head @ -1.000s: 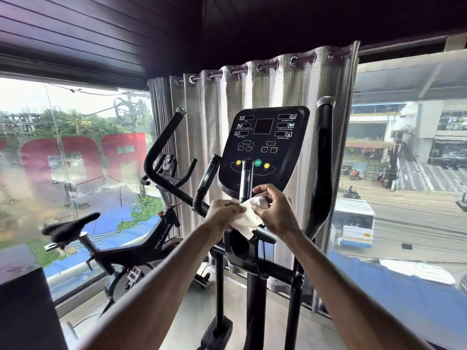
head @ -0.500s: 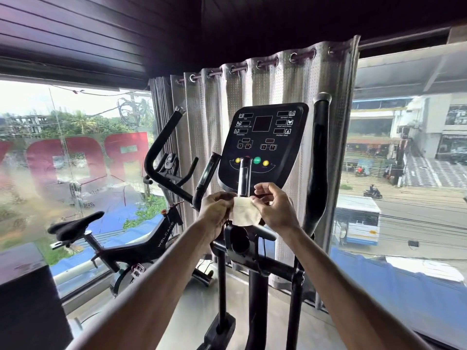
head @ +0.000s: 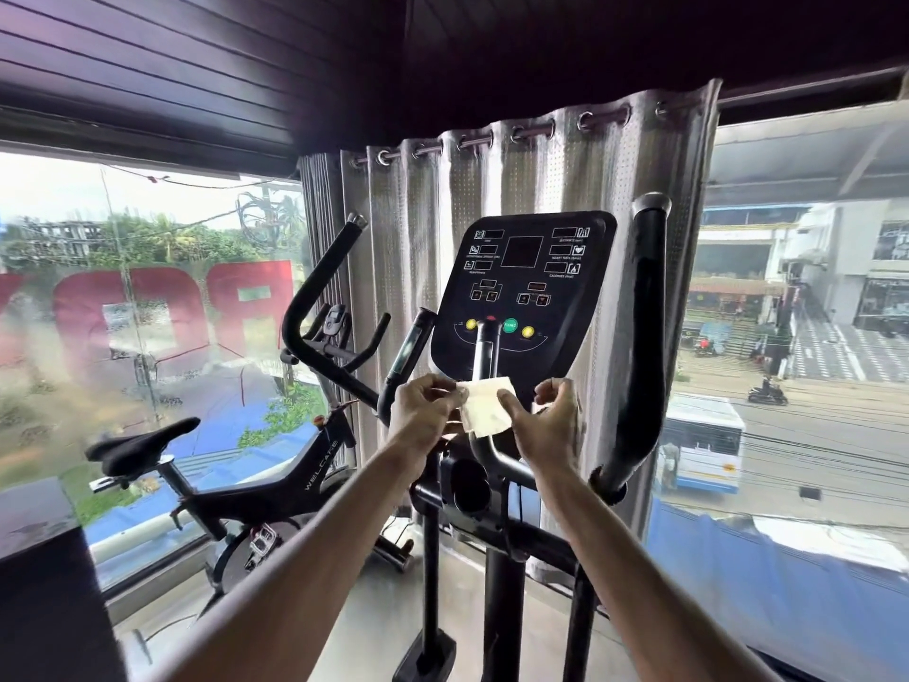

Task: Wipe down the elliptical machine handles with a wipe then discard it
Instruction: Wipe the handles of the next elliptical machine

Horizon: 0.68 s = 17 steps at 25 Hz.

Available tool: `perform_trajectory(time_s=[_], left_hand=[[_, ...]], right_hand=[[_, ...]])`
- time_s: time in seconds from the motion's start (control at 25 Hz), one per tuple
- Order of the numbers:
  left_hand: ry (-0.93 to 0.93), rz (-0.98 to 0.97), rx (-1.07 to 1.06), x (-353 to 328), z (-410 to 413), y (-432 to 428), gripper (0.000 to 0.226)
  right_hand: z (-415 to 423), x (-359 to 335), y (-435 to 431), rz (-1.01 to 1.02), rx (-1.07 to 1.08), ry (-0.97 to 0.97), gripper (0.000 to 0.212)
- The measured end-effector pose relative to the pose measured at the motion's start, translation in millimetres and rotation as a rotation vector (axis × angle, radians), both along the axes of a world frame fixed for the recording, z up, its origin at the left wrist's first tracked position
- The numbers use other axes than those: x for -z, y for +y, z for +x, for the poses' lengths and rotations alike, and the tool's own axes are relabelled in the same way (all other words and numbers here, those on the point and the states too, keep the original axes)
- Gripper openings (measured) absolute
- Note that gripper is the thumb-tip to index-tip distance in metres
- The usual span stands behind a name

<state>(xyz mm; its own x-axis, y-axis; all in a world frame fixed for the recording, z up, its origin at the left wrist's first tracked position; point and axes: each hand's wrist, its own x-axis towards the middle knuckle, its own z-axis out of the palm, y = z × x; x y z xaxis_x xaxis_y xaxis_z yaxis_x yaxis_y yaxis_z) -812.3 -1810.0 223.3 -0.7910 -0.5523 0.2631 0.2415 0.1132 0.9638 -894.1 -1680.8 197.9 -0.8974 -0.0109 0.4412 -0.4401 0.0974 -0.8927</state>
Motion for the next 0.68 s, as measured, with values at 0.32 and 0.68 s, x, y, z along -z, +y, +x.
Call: perform_trajectory(time_s=[0.32, 0.68], left_hand=[[0.096, -0.095, 0.178, -4, -63, -32, 0.010], [-0.138, 0.112, 0.229, 43, -139, -69, 0.020]], right_hand=[[-36, -7, -47, -0.363, -0.243, -0.176, 0.023], [-104, -7, -90, 0.272, 0.300, 0.596, 0.018]])
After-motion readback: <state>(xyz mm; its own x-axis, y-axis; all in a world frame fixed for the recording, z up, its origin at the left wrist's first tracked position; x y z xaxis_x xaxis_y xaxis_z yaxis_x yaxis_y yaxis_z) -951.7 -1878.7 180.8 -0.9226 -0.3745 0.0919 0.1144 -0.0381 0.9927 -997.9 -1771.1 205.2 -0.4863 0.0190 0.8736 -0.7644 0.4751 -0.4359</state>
